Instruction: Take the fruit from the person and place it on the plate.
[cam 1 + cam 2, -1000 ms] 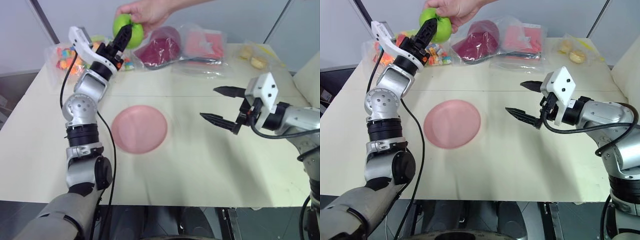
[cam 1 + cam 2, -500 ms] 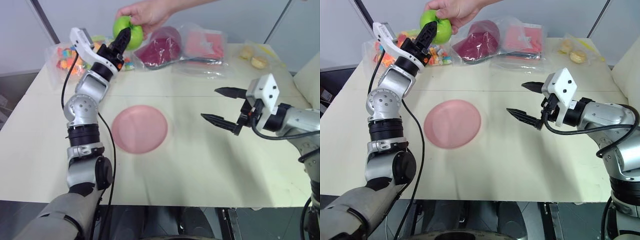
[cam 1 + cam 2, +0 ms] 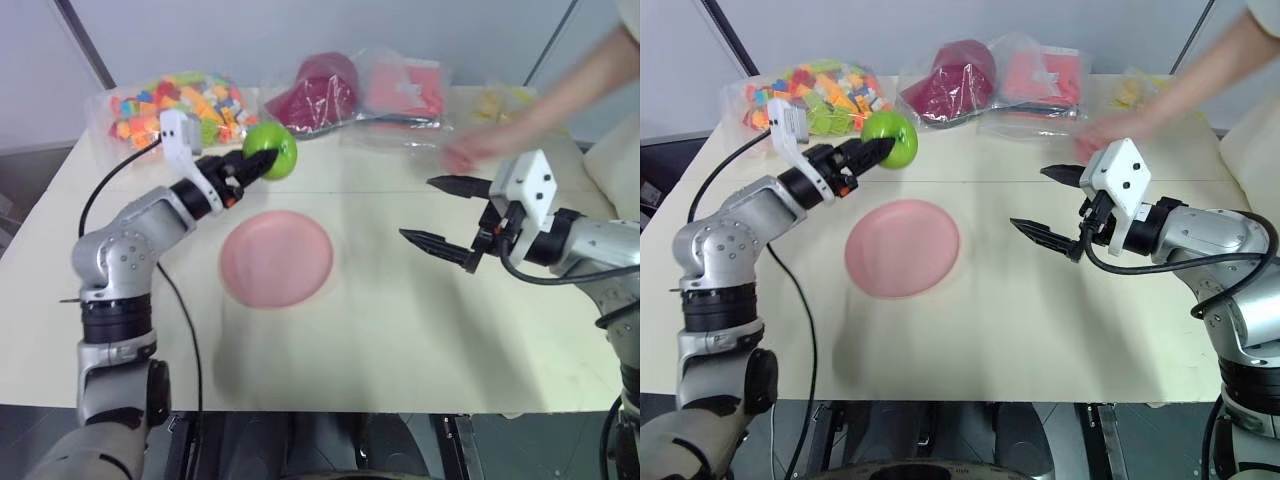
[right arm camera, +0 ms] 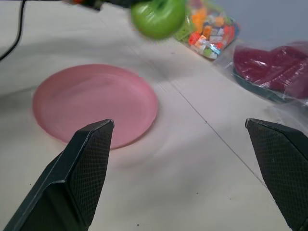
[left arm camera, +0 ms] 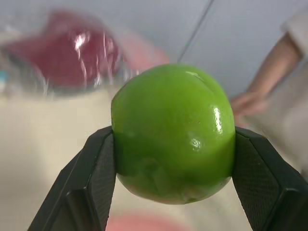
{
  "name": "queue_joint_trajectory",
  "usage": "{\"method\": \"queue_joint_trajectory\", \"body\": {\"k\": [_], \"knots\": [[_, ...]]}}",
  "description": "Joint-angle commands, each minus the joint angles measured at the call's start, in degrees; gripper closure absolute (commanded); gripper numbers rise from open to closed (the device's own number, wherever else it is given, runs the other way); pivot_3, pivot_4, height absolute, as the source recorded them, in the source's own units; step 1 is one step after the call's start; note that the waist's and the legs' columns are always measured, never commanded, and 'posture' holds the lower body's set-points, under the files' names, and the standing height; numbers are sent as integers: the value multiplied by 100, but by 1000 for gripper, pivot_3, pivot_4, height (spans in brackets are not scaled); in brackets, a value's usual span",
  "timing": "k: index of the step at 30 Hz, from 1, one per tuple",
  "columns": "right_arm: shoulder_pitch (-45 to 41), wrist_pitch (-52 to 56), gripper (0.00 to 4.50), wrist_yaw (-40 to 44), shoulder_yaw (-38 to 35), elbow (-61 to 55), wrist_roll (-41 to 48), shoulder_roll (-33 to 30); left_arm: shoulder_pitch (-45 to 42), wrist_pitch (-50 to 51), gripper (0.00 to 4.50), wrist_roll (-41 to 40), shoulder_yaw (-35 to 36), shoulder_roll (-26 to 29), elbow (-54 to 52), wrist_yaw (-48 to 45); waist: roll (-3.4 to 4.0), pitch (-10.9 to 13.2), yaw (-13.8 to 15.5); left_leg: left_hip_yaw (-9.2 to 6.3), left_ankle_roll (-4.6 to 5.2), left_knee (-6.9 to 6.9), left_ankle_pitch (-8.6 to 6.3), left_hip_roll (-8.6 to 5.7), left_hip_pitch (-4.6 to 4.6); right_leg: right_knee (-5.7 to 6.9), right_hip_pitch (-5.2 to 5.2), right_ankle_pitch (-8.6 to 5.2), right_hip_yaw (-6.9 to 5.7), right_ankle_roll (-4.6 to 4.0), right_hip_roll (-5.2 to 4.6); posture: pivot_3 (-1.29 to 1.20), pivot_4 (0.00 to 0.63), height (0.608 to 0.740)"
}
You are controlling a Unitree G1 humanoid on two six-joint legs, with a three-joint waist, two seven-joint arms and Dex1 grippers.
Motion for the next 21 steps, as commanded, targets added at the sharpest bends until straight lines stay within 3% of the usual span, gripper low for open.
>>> {"method": "queue_joint_trajectory", "body": {"k": [1,8,21], "knots": [[140,-113,0,-14,-45,-222,56,107,300,469,1679,-348,80,516,-853,-369,-1,0,19,0,0,1,0,-1,0,0,2,0,0,0,-1,0,150,740],[238,-107,0,-91,117,-352,35,314,1172,1184,1679,-992,247,994,-1741,-444,2,-1,12,-1,1,-1,-1,-1,1,-3,4,0,-1,0,-4,0,150,740],[89,-13,0,-282,317,-419,21,374,1789,819,1679,-237,-338,484,-1174,-294,2,-1,19,1,2,-1,-1,0,1,-4,5,0,-1,-1,-3,0,150,740]]}}
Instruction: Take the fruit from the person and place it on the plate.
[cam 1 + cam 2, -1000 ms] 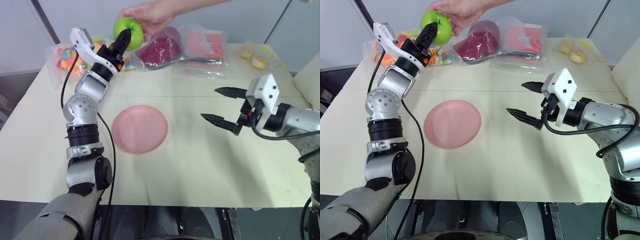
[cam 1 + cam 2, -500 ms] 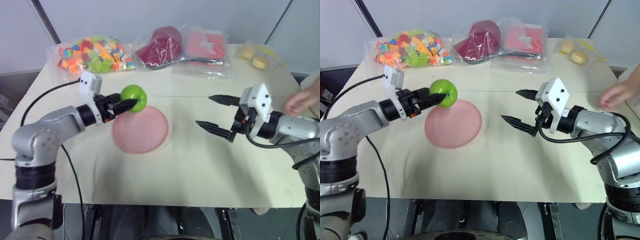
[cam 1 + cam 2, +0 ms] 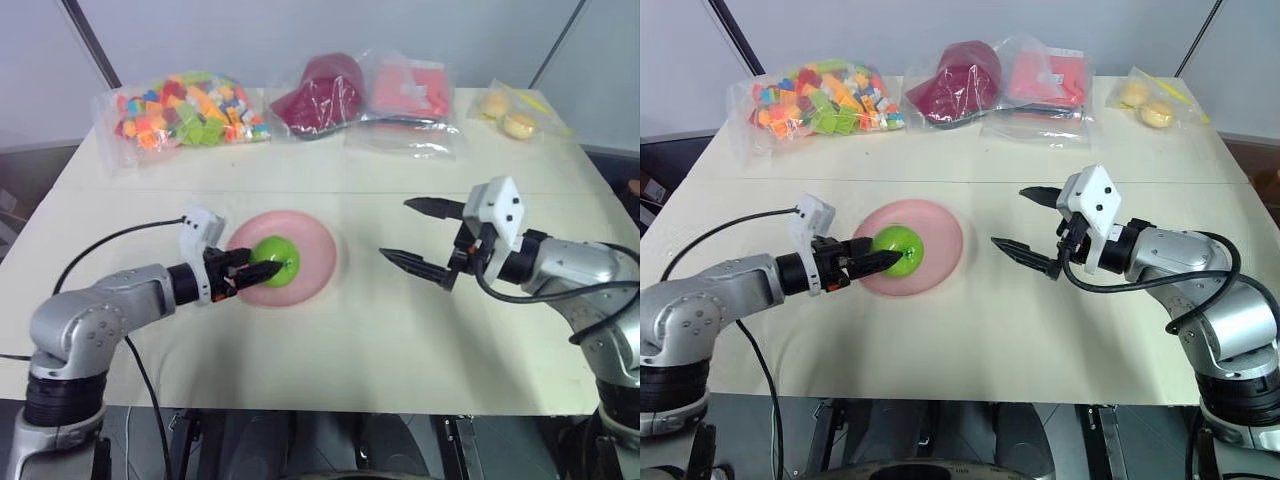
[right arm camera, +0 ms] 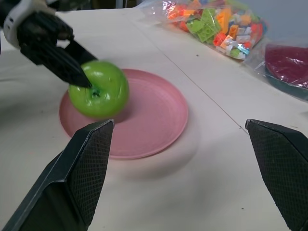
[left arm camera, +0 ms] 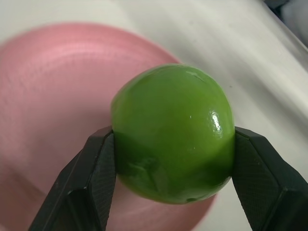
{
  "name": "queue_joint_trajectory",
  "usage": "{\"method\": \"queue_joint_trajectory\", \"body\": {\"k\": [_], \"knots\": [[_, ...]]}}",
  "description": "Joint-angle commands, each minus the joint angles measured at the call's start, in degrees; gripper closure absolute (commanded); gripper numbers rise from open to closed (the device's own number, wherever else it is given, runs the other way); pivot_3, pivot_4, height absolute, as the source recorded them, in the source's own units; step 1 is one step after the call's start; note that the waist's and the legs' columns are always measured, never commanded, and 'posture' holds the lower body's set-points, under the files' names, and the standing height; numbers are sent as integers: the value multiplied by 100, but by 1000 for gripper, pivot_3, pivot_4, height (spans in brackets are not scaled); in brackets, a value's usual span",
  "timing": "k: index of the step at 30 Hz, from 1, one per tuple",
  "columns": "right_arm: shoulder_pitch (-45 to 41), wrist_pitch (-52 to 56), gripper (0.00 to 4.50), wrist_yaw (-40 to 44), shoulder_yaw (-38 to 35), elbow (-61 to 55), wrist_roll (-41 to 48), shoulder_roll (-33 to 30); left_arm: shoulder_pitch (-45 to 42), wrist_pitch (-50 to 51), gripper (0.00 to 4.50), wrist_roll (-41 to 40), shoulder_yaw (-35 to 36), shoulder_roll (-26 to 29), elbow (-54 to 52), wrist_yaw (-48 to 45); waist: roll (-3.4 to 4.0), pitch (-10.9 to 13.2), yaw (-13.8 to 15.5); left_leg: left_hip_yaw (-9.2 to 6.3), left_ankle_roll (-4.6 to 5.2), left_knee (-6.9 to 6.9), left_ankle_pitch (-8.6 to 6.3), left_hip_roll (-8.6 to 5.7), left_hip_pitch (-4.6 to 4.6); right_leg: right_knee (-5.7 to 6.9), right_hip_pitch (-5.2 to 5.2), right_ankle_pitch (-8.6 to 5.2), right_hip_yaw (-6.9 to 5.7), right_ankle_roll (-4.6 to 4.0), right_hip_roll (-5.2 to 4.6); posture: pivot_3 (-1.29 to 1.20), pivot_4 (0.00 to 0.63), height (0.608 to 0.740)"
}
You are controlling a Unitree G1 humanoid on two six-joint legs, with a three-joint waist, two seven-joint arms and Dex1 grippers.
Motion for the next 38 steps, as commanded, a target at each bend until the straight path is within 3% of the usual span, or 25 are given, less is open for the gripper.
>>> {"method": "queue_joint_trajectory", "body": {"k": [1,5,7,9,15,26,38], "knots": [[-141,1,0,-71,-45,-241,27,12,-15,-257,1679,252,-110,-124,208,-69,1,-1,-1,0,0,0,0,0,0,0,0,0,0,0,0,0,150,740],[-146,70,0,-113,-80,-299,53,-20,6,-365,1679,424,-204,-221,393,-136,2,-2,-1,0,0,-1,0,0,1,0,1,0,0,0,0,0,150,740],[-145,109,0,-132,-104,-330,66,-32,5,-367,645,436,-183,-240,419,-152,2,-2,-2,0,0,-1,0,0,1,0,1,0,0,0,0,0,150,740],[-135,153,0,-157,-135,-370,92,-40,-22,-336,62,401,-86,-211,427,-159,2,-2,-1,0,0,0,0,0,1,0,1,0,0,0,0,0,150,740],[-127,250,0,-188,-177,-440,135,-42,-56,-297,62,348,185,83,258,-302,2,-2,-4,-1,1,-1,0,1,1,0,0,0,0,0,1,0,150,740],[-128,251,0,-52,-159,-346,86,-110,-443,-1119,62,788,727,1649,-383,-1162,2,0,-1,0,7,-6,-4,2,1,-6,1,-1,0,-1,0,0,150,740],[-313,7,0,348,-106,79,-188,-370,-196,-1151,62,619,979,1784,-972,-1239,1,1,-12,-1,19,-8,-11,4,0,-7,0,0,-1,-1,3,0,150,740]]}}
